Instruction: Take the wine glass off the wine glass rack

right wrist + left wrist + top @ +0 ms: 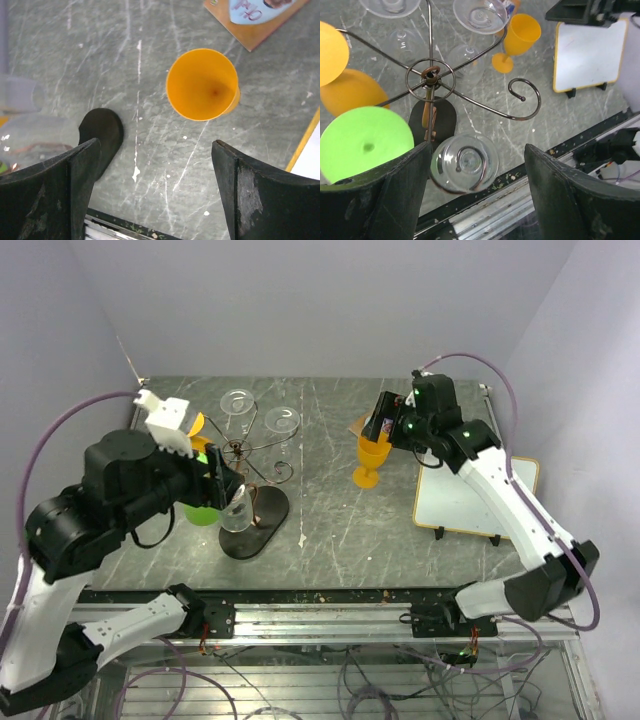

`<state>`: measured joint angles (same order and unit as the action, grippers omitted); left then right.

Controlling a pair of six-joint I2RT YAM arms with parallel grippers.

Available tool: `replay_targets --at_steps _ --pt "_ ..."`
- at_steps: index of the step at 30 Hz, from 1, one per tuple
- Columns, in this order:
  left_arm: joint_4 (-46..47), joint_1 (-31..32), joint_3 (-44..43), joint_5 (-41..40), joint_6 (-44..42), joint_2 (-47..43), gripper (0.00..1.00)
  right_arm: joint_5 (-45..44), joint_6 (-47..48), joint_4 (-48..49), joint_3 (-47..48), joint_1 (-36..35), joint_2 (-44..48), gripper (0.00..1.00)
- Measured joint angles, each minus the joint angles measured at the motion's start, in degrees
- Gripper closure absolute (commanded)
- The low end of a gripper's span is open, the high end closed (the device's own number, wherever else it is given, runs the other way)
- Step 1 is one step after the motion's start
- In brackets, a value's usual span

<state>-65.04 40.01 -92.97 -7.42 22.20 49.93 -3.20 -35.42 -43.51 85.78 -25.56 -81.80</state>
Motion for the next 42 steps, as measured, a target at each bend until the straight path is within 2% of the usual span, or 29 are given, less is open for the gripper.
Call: replay_targets --at_steps 7,14,24,33,42 --pt "-2.5 0.0 -1.3 1.3 -2.9 7.0 0.17 3.9 6.8 8.8 -5.6 0.0 8.5 0.07" --pt "-4.1 0.0 -0.1 1.3 -2.0 5.0 0.25 4.3 8.5 11.2 -8.0 0.1 9.1 0.07" --pt "-5.5 0.0 1.4 1.3 -3.0 3.6 0.12 5.2 8.8 11.9 -9.8 0.1 8.3 0.06" --pt "-4.2 0.0 2.9 1.3 -7.3 3.4 0.17 5.1 8.8 12.0 -12.0 0.2 8.3 0.06" --pt "-4.3 0.0 2.8 1.3 -11.9 4.6 0.15 5.0 8.9 12.0 -12.3 0.5 8.3 0.06"
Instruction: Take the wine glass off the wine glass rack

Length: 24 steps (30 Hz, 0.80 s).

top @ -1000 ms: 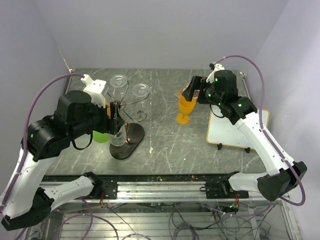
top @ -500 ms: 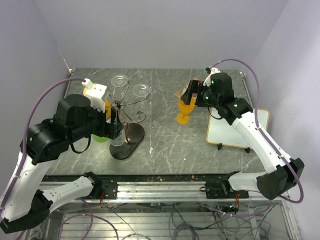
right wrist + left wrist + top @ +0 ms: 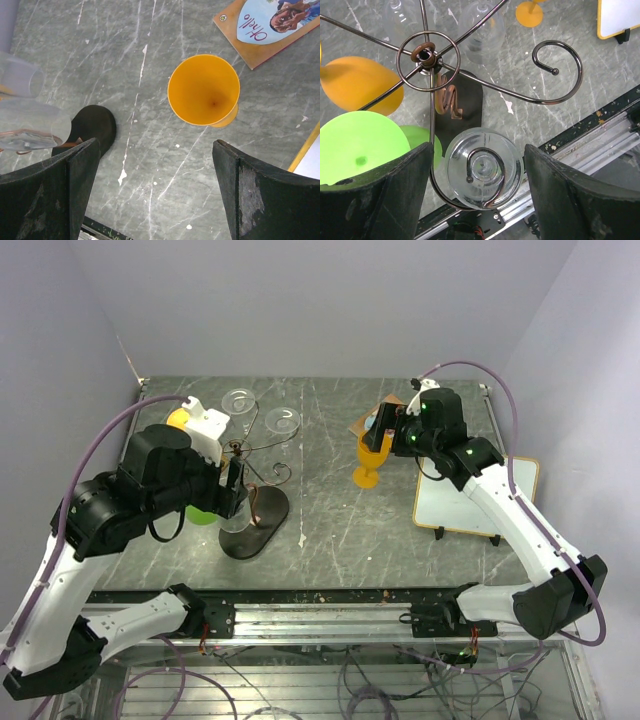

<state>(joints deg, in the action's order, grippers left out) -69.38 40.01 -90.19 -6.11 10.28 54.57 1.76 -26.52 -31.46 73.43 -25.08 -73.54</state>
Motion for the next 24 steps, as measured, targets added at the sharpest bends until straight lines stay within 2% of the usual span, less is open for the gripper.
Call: replay_targets --at_steps 6,14,19,24 --pt "-0.5 0.0 -0.5 0.1 -2.3 0.7 0.17 -0.2 0.0 0.0 0.0 0.1 0.0 0.06" --pt "-0.8 0.0 -0.5 0.8 -4.3 0.5 0.15 -0.5 0.2 -0.1 -0.7 0.4 0.0 0.06" --pt "-1.0 0.0 -0.5 1.7 -5.9 -0.2 0.1 -0.5 0.2 -0.1 -0.9 0.4 0.7 0.06" --pt "-1.0 0.0 -0.5 3.8 -7.2 -0.7 0.12 -0.5 0.2 0.0 -1.0 0.4 1.7 0.06"
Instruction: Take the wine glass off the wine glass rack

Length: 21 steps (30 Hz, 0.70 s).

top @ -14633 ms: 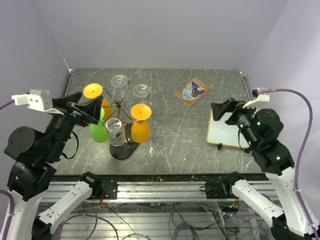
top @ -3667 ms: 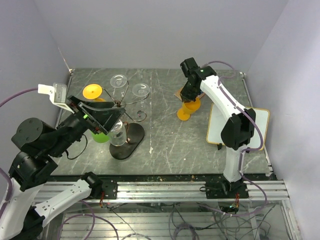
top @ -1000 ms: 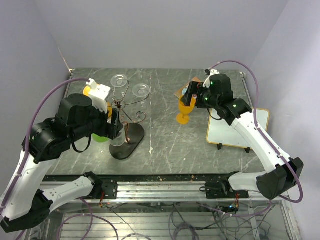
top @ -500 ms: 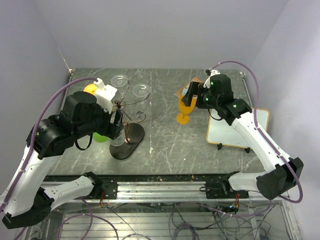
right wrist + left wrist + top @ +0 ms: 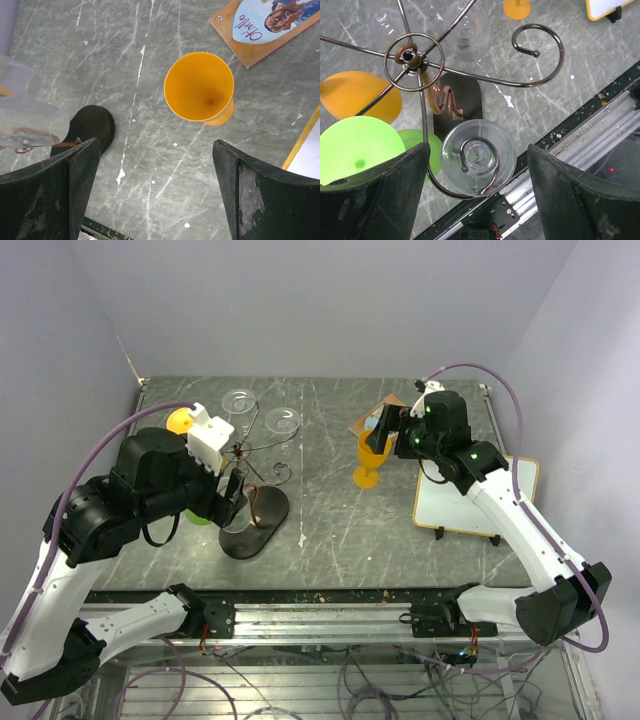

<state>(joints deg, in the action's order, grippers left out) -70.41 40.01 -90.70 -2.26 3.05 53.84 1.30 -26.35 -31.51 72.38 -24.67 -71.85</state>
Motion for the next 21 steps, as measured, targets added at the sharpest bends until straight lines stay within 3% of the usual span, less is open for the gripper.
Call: replay_targets --at_steps 14,21 --pt "0.1 0.0 1.9 2.4 -1.1 -0.5 0.12 -0.3 0.0 -0.1 -1.7 0.2 1.8 0.05" --pt "0.3 0.0 2.4 2.5 -1.2 -0.3 0.24 -0.4 -0.1 -0.1 -1.7 0.2 2.0 0.05"
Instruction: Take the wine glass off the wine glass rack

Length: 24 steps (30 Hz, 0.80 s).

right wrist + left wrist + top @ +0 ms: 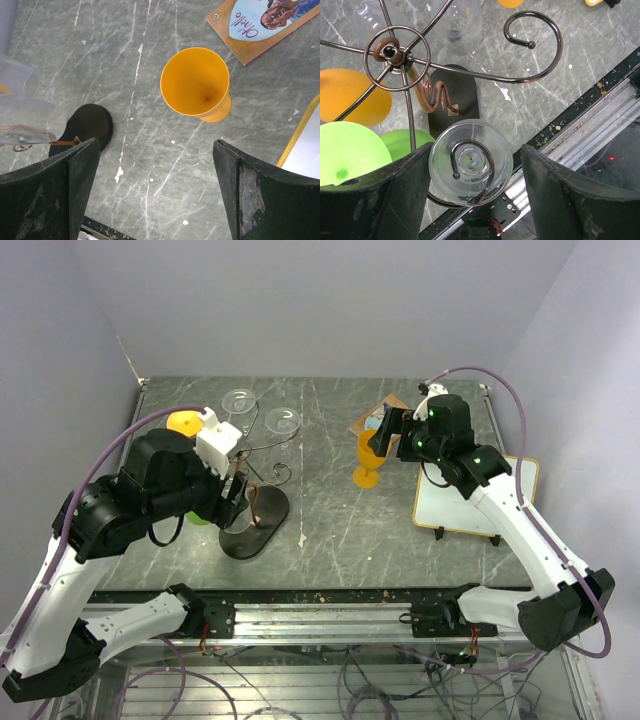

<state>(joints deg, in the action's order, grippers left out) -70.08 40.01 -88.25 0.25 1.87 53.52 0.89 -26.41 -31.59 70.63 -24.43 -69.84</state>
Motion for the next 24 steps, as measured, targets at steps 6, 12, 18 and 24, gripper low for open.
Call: replay_targets --at_steps 6,12,18,24 --pt "-0.1 0.0 0.0 -0.6 0.1 0.1 0.39 -0.2 0.0 -0.1 0.0 0.0 0.5 0.05" --pt "-0.3 0.0 -0.8 -0.7 1.2 0.4 0.54 -0.3 0.0 -0.3 0.0 0.0 1.2 0.05" --pt "-0.3 0.0 -1.4 -0.7 3.5 0.0 0.59 -0.3 0.1 -0.4 0.0 0.0 1.4 0.05" --pt "-0.3 0.0 -1.4 -0.6 4.9 -0.2 0.63 -0.4 0.3 -0.5 0.0 0.0 1.4 0.04"
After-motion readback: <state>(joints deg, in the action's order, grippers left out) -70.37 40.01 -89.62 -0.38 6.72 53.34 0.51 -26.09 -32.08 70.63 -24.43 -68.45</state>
